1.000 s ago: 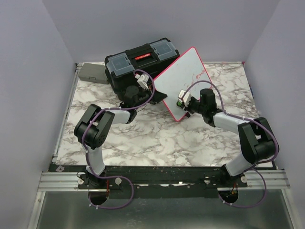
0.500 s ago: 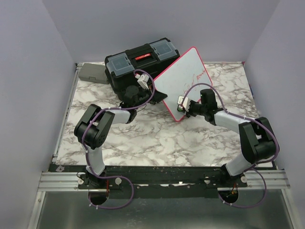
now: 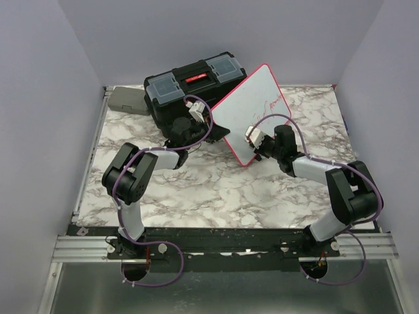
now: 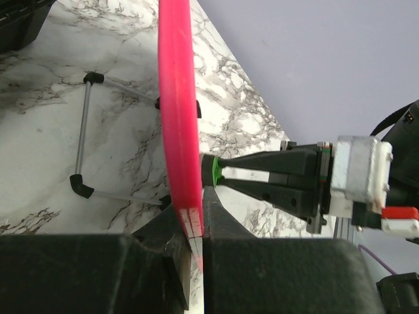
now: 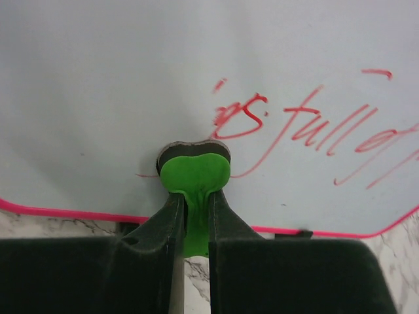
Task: Erase the whiteboard
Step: Erase the whiteboard at the whiteboard stand.
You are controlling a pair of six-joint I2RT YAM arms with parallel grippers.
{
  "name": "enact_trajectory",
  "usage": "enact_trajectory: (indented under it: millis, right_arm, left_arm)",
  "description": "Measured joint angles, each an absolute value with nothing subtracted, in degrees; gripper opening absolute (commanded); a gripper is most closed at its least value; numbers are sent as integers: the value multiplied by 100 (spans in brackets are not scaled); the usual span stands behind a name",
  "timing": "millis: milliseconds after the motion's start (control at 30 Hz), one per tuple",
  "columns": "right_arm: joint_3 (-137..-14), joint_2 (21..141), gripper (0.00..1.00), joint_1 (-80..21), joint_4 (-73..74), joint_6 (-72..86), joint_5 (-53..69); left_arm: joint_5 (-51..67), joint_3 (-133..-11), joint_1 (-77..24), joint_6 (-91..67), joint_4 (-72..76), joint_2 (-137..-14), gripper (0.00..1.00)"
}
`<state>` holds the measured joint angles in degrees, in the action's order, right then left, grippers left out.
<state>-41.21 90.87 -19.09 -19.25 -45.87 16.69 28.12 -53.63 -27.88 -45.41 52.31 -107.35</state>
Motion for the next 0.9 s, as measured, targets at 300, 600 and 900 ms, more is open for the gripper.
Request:
enact_trajectory:
  millis: [300, 600, 900]
  right_arm:
    - [-4056, 9150, 1, -1835, -2215, -4563, 1138]
    - [-4018, 9013, 1, -1846, -1695, -5118, 2292]
    - [-4012, 9041, 1, -2073, -1743, -5315, 1785]
  left_arm:
    - [2847, -5369, -2799, -4547, 5218, -10735, 0]
    - [2853, -5395, -2799, -4543, 5179, -10735, 0]
    - [2847, -5426, -2797, -4523, 5129, -10735, 0]
